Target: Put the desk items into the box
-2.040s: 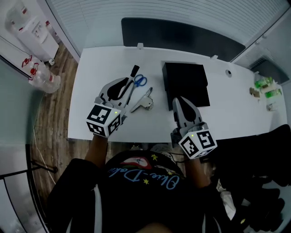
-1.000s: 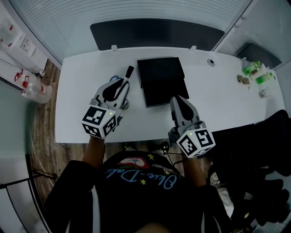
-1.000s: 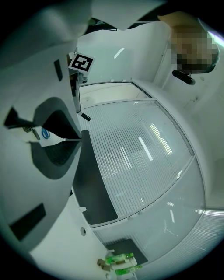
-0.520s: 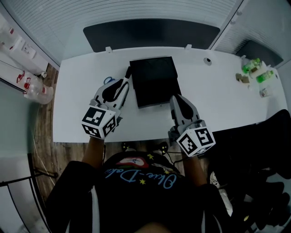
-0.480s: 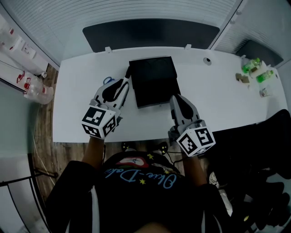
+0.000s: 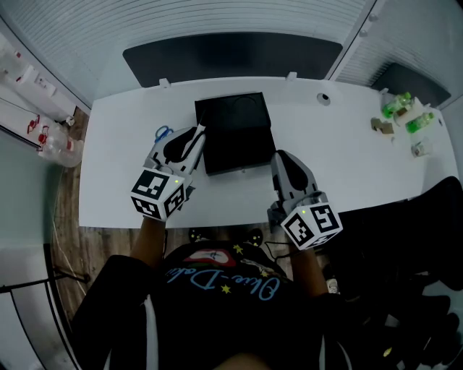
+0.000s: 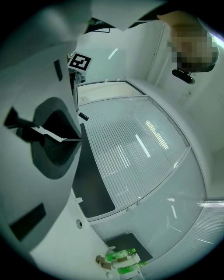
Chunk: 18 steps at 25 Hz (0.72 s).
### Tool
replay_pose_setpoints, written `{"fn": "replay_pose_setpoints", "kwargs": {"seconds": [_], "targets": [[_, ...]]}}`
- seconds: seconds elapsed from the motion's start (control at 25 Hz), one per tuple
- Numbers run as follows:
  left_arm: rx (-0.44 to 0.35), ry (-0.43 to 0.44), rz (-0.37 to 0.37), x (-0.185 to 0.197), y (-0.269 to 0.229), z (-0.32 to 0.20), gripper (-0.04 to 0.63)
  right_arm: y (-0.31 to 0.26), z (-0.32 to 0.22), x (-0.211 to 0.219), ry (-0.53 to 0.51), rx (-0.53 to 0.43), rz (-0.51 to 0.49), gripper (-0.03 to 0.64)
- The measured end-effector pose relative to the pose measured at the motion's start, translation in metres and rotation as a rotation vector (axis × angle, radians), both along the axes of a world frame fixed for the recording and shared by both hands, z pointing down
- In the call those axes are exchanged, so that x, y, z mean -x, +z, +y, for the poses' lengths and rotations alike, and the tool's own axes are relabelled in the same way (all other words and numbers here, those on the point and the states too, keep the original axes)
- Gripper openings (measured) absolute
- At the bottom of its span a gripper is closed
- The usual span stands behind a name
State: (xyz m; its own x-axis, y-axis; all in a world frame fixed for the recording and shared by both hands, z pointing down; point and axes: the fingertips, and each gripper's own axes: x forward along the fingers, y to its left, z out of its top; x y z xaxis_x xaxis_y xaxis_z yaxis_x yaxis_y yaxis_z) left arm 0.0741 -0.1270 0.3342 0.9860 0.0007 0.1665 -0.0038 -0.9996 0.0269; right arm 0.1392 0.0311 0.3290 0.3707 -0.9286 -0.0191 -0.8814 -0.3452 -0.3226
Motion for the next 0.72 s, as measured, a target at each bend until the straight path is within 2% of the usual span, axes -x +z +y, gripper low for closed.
{"fn": "replay_pose_setpoints", "kwargs": {"seconds": [0.72], "targets": [[-0.004, -0.037, 0.013, -0.037, 0.004, 0.050, 0.074, 0.000, 0.046, -0.045, -0.052, 0.000, 0.024, 0.021]]}}
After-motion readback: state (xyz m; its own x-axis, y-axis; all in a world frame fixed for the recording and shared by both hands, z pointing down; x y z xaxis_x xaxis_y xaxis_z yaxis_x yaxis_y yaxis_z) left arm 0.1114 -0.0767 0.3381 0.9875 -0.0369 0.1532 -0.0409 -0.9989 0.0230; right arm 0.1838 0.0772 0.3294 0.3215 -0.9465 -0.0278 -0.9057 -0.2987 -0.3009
